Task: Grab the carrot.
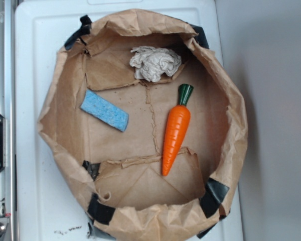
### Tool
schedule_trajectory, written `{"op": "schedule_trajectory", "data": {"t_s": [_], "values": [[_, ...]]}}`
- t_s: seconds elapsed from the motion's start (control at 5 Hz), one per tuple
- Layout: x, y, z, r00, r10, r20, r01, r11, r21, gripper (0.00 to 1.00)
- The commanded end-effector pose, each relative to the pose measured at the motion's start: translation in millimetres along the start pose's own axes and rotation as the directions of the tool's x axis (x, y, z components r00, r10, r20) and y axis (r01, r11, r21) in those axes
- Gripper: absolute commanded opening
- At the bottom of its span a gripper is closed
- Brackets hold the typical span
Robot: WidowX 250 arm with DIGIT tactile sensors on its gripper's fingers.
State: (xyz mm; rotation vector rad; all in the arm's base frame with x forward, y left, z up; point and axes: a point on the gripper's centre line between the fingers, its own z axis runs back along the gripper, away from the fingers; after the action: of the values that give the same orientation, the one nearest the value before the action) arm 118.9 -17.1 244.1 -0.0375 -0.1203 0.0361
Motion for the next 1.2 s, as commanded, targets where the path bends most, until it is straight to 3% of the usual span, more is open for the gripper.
{"op": "schedule_trajectory", "data": {"t_s": [0.0,0.4,0.6,0.8,1.0], "values": [[0,0,0,1.000,0.000,0.000,0.000,1.000,0.000,1.00],[29,-20,-5,0.990,0.140,0.013,-0.140,0.990,0.006,1.00],[58,-27,-10,0.985,0.172,0.025,-0.173,0.985,0.013,1.00],[91,-22,-29,0.982,0.188,-0.004,-0.188,0.982,0.010,1.00],[111,-13,-46,0.985,0.172,0.009,-0.172,0.985,-0.002,1.00]]}}
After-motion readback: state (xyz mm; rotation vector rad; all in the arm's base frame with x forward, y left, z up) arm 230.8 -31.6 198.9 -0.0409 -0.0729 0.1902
